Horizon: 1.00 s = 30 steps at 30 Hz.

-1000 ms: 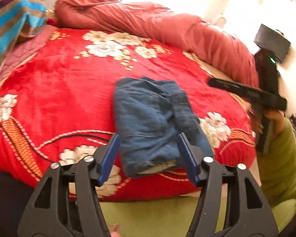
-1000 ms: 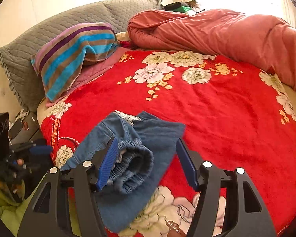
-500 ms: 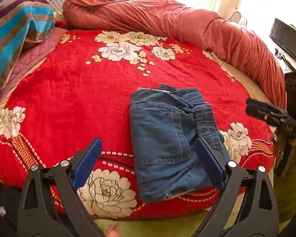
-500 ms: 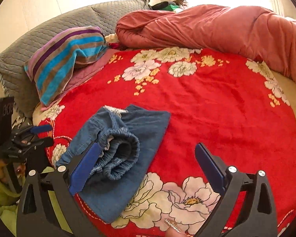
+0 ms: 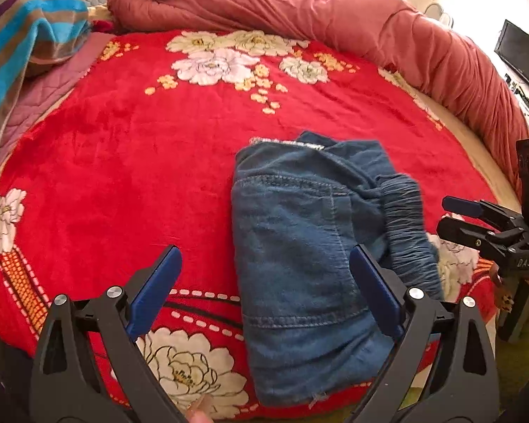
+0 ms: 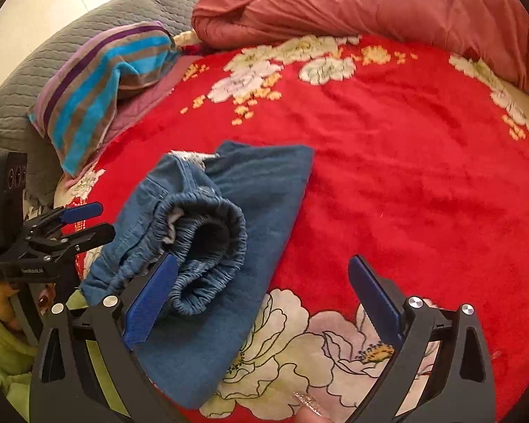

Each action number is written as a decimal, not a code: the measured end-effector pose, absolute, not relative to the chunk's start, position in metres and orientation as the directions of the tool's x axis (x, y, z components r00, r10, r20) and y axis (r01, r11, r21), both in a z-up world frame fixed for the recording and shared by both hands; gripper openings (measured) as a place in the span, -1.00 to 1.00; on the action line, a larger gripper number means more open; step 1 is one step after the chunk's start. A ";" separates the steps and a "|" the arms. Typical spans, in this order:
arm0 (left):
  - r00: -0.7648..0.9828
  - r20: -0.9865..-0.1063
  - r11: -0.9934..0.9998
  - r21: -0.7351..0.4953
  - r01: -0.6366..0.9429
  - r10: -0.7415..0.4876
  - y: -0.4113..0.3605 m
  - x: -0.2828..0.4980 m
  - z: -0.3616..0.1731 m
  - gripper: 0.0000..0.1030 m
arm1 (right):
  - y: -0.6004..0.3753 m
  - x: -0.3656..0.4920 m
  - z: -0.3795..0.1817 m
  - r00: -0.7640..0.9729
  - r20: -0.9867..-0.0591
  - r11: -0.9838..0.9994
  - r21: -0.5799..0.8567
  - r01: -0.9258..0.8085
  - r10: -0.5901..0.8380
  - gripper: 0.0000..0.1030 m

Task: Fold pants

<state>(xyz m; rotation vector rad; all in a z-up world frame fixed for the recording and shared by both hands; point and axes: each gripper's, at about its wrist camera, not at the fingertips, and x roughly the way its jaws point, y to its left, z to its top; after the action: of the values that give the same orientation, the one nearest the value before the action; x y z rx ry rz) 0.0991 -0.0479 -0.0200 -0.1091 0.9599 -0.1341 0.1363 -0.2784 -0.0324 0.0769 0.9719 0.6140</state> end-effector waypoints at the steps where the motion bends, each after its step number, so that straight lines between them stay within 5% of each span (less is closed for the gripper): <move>1: 0.561 -0.811 0.986 -0.155 0.065 -0.164 -0.048 0.101 -0.023 0.73 | -0.278 0.137 -0.035 0.402 -0.752 0.827 0.333 -0.453 0.523 0.88; 6: 0.529 -0.828 0.982 -0.174 0.068 -0.183 -0.049 0.110 -0.038 0.70 | -0.268 0.139 -0.047 0.363 -0.767 0.812 0.334 -0.478 0.529 0.64; 17: 0.511 -0.813 0.959 -0.262 0.109 -0.280 -0.060 0.120 -0.050 -0.01 | -0.254 0.145 -0.057 0.340 -0.751 0.787 0.367 -0.496 0.566 0.53; 24: 0.539 -0.796 0.961 -0.247 0.125 -0.274 -0.065 0.122 -0.038 -0.48 | -0.233 0.149 -0.043 0.356 -0.709 0.736 0.338 -0.587 0.609 -0.43; 30: 0.586 -0.764 0.961 -0.252 0.113 -0.270 -0.057 0.127 -0.017 -0.53 | -0.225 0.156 -0.016 0.423 -0.665 0.731 0.279 -0.622 0.615 -0.49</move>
<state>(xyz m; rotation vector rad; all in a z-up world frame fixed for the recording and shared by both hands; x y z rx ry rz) 0.1267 -0.0570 -0.0174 -0.1839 0.9191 -0.2246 0.1558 -0.2254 -0.0160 -0.0103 0.8282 0.7741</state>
